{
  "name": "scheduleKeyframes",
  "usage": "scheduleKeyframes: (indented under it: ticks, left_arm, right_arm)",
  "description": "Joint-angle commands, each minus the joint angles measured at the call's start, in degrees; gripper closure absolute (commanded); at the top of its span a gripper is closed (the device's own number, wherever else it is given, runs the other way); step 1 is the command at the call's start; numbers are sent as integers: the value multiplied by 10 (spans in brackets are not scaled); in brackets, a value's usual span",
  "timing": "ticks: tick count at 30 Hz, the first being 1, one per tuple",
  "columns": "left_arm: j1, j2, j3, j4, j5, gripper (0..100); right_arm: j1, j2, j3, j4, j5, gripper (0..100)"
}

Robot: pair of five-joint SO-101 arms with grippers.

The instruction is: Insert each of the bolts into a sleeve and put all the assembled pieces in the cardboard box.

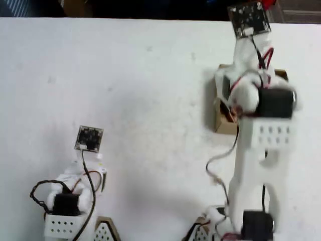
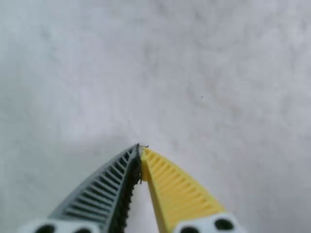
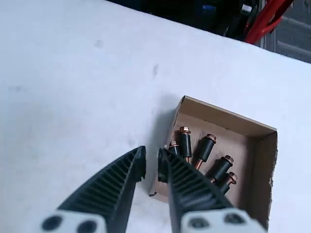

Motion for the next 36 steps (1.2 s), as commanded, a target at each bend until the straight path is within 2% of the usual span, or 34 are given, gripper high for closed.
scheduleKeyframes:
  ticks: [1, 8, 14, 25, 28, 36]
  left_arm:
    - [-5, -3, -1, 6, 3, 976]
    - [-5, -3, -1, 6, 3, 976]
    - [-5, -3, -1, 6, 3, 976]
    - [-5, -3, -1, 6, 3, 976]
    - [-5, -3, -1, 6, 3, 976]
    - [-5, -3, -1, 6, 3, 976]
  right_arm:
    - [-14, -71, -25, 27, -25, 982]
    - [-14, -179, -16, 100, -55, 981]
    - [-14, -292, 95, 97, -55, 981]
    - [-14, -516, 444, -44, -51, 981]
    - [-14, -571, 525, -73, -19, 981]
    - [-12, -686, 636, -94, -10, 981]
